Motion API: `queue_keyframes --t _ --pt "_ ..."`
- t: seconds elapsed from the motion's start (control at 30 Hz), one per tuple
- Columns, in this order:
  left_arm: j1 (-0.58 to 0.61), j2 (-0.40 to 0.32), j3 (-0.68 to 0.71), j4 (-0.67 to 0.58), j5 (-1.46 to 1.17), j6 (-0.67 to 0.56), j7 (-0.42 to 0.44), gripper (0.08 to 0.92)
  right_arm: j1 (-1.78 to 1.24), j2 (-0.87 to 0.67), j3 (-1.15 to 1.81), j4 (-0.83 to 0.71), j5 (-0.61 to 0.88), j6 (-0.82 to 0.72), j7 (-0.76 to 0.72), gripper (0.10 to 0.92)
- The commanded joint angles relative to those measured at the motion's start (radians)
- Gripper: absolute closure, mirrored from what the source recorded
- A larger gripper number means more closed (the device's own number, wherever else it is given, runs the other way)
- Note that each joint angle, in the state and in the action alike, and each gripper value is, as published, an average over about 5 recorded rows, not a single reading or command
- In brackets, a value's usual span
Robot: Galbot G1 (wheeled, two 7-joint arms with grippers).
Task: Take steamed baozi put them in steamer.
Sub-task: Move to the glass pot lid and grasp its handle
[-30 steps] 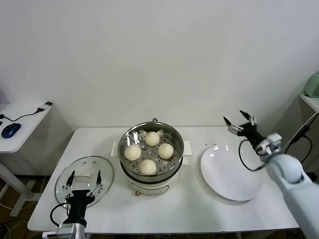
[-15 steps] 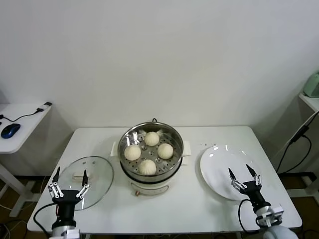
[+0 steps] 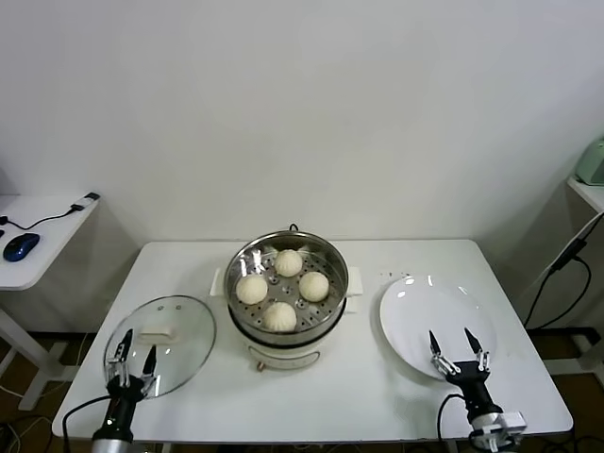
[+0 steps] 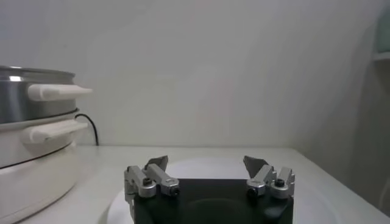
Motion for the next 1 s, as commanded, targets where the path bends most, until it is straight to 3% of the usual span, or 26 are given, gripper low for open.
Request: queue_keyframes --t 0.03,1.0 --pt "-0.079 0.05 -0.008 0.201 0.238 0.024 -0.055 0.177 -0.026 0.049 0.016 0.017 -0.024 -0.005 0.014 0.203" --pt "-0.268 0.075 0.052 0.271 0.166 0.089 0.08 0.177 -0.066 0.067 0.023 0.021 -0.085 0.006 0.005 0.203"
